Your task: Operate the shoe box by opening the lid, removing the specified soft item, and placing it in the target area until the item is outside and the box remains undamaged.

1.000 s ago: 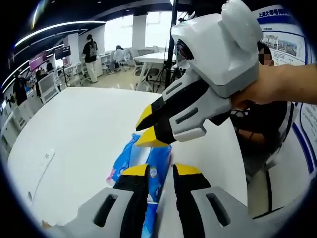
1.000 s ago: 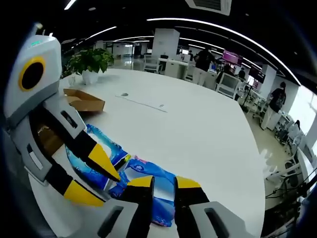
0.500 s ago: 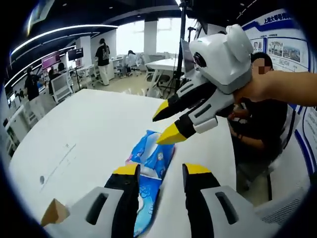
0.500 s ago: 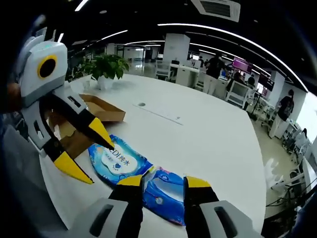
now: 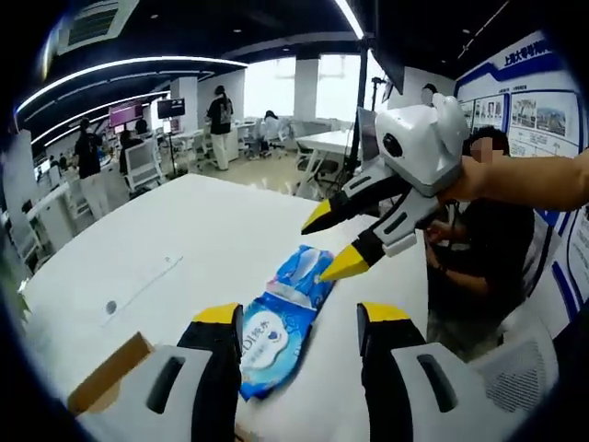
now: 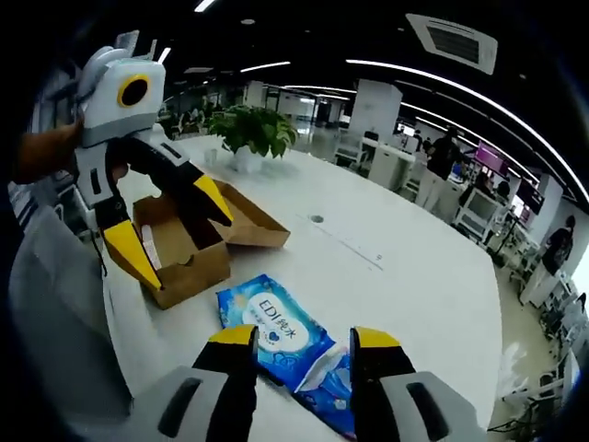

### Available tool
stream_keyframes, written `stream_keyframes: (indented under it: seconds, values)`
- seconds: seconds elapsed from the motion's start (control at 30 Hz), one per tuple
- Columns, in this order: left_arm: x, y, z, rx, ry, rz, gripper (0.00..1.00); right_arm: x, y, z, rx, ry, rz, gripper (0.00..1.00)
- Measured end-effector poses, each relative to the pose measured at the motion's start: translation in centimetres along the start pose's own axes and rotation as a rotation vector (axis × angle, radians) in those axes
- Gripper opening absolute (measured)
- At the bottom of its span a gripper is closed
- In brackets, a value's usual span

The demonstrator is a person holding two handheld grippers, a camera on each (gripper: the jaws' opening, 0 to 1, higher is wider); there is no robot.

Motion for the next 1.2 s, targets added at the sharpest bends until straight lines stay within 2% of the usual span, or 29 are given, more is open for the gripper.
stream_keyframes:
  seconds: [0.27,0.6,0.77,1.2]
  values:
    - [-0.6,-4.6,-1.6,0.016,-0.034,0.064,0.57,-3.8,1.3,1.2,-0.007,-0.049,0.098,0.42]
    - [-0.8,-10.1,-3.4,0.048,-0.087,0.124,0.68,-9.1,3.8,1.8,-0.067,-0.153,0.296,0.44]
    - [-0.9,-12.7,-5.1,0.034,-0.104,0.161,0.72,-11.0,5.0,2.2,-0.083,-0.18,0.364,0.45]
    - [-1.4,-18.6,-9.3,0.01,-0.14,0.251,0.79,-14.0,8.4,2.6,-0.121,-0.248,0.423,0.44]
Point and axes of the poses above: the point that each gripper's makers call its tool centre point, and the gripper's own axes: y roughly forward along the fingers, x roughly to its right, z roughly out of its top, the point moved 4 cm from there along -y, roughly backward along the fingers, and after that the axes turned 15 degrees about y, right-handed, at the moved point
